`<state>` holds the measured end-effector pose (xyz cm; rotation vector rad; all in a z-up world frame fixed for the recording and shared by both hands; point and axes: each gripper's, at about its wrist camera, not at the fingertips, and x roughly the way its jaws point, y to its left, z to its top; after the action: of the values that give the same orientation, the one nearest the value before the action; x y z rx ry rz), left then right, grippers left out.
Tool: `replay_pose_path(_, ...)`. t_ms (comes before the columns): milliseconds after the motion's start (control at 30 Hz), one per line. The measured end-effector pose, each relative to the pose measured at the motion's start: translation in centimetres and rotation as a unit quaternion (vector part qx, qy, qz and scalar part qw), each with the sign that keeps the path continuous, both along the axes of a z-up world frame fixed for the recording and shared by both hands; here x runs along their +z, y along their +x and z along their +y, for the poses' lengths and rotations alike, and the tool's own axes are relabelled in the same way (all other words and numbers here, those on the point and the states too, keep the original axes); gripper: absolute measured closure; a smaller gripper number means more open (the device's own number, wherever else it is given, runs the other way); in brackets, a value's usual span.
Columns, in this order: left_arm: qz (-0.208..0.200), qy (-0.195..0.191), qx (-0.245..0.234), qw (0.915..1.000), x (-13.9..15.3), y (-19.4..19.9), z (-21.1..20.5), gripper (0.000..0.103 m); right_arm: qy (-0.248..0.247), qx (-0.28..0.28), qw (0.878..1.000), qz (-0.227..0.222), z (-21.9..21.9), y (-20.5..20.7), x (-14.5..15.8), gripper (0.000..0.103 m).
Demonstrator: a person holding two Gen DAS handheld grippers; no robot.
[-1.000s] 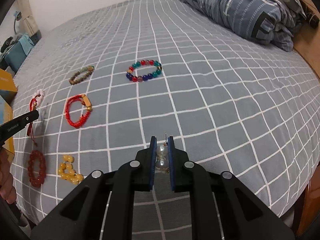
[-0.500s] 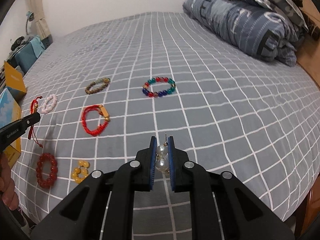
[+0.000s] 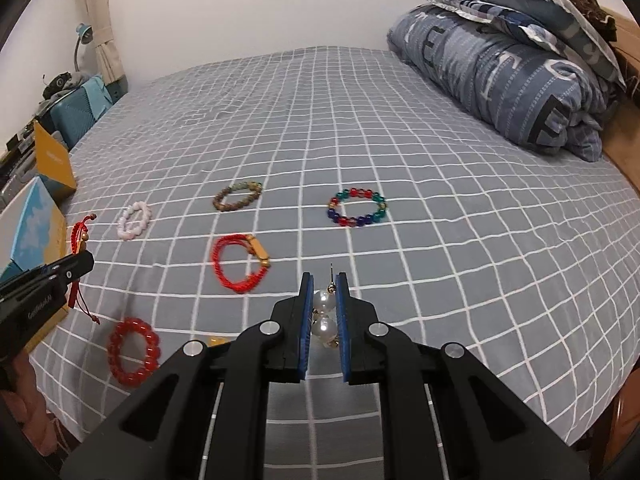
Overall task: Organize jewelry
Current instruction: 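Carry the red string bracelet and pearl earrings with both tools into the white box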
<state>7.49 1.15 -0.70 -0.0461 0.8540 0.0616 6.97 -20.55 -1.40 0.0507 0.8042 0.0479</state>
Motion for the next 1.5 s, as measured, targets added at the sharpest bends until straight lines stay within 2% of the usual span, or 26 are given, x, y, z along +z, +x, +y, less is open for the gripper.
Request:
replay_pose_path(167, -0.008, 0.002, 0.017, 0.9998, 1.3, -1.1, 1.6, 0.094, -0.005, 0.013, 1.000, -0.003, 1.3, 0.4, 0.7, 0.093)
replay_pose_path(533, -0.046, 0.014, 0.055, 0.9973, 6.8, -3.1, 6.4, 0.094, -0.013, 0.061, 0.998, -0.023, 6.4, 2.2, 4.2, 0.093)
replay_pose_path(933, -0.051, 0.017, 0.139, 0.9888, 9.1, -6.3, 15.6, 0.094, -0.011, 0.151, 0.987, -0.047, 17.7, 3.2, 8.3, 0.093)
replay_pose_path(1133, -0.044, 0.017, 0.187, 0.9813, 9.4, -8.3, 21.1, 0.094, -0.017, 0.210, 0.976, -0.058, 24.7, 2.4, 9.7, 0.093)
replay_pose_path(1267, -0.035, 0.014, 0.219, 0.9751, 9.1, -9.9, 24.5, 0.094, -0.024, 0.262, 0.963, -0.059, 30.3, 1.1, 9.8, 0.093)
replay_pose_path(1500, -0.010, 0.003, 0.264, 0.9643, 7.7, -12.0, 29.6, 0.094, -0.022, 0.322, 0.946, -0.022, 37.7, -0.1, 8.3, 0.093)
